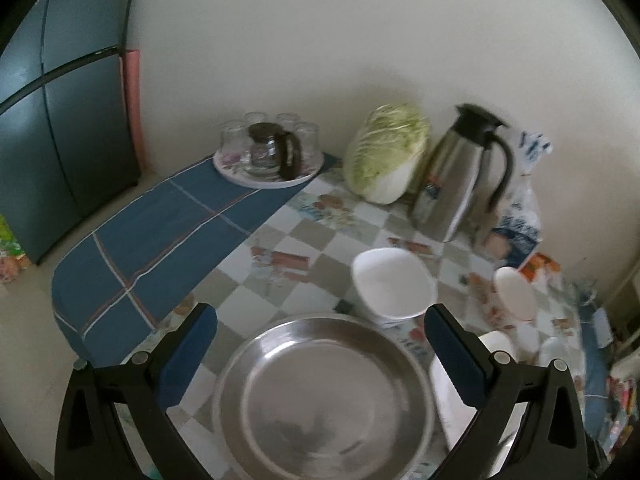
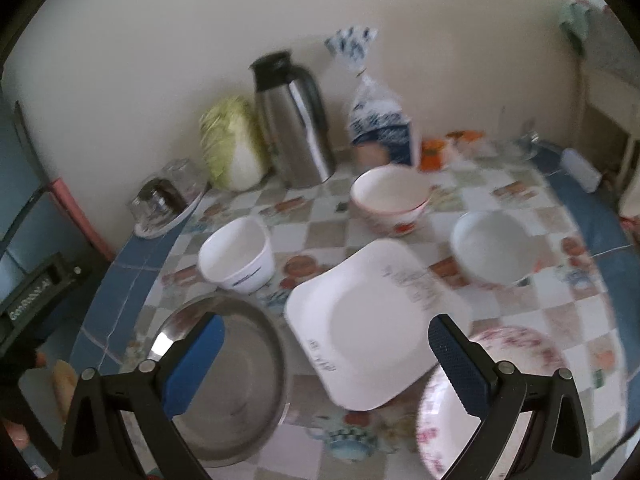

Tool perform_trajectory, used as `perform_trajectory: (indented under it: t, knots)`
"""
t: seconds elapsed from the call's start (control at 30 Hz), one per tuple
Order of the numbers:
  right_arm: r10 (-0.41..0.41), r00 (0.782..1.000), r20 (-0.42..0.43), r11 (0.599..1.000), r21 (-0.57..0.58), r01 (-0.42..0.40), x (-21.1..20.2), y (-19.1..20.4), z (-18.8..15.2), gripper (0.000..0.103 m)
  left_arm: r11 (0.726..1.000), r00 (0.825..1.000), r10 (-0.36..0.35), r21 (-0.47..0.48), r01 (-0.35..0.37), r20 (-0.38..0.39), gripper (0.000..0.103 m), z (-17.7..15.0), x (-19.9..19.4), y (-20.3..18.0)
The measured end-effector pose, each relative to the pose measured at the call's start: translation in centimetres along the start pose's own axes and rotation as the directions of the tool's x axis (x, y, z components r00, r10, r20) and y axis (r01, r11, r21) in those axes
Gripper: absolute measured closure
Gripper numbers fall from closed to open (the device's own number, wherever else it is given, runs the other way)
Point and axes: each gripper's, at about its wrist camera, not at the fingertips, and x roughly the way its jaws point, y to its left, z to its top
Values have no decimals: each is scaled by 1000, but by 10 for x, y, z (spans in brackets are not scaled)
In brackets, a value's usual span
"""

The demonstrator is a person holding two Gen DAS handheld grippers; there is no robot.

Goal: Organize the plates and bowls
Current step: 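Close the left tool on the steel basin rim while the right tool closes beside it, then lift the steel basin with both tools and carry it toward the white square plate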

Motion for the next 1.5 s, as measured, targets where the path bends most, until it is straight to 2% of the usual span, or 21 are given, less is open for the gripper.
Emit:
perform_trajectory:
  t: [0.2,0.37,0.5,0.6,0.63,0.67,0.73,0.87,1.03,1.07,1.13,1.2,1.37,1.5]
  knots:
    - [86,995,-47,996,-12,-87,18,5,-11,0,995,994,90,-30,-92,-65,0,-6,22,30]
    - [92,992,-85,994,-50,-97,32,13,-20,0,989,988,90,-105,-103,-126,0,-10,36,56]
    - [126,982,-143,990,-46,-134,44,18,-30,1,984,977,161,-48,-170,-141,0,-16,48,62]
    - [127,975,-183,990,-44,-137,54,19,-38,14,986,969,155,-37,-165,-194,0,-22,63,68]
    - [138,971,-197,988,-36,-148,58,20,-40,25,987,966,145,-32,-155,-213,0,-23,67,69]
    - [156,964,-214,986,-28,-166,61,20,-42,30,989,963,142,-18,-150,-231,0,-25,72,69]
    - [181,953,-243,982,-16,-191,67,21,-46,32,990,957,141,13,-143,-253,0,-28,77,67]
    - [191,940,-283,981,9,-196,76,21,-51,46,993,949,118,56,-106,-294,0,-31,88,62]
    - [195,922,-334,981,47,-190,91,17,-59,62,992,922,123,57,-110,-367,1,-41,107,64]
    - [194,919,-343,981,55,-186,93,16,-59,65,992,918,122,49,-112,-376,2,-42,110,66]
    - [190,916,-352,982,63,-179,96,14,-60,70,992,909,124,41,-118,-397,11,-45,114,70]
    - [186,915,-358,983,69,-173,97,13,-59,73,991,898,136,43,-130,-419,25,-49,119,72]
    - [169,913,-372,986,71,-154,102,9,-62,87,989,874,142,21,-149,-465,50,-58,131,78]
    - [166,910,-380,986,75,-149,109,7,-63,89,987,867,138,-4,-160,-478,56,-60,133,82]
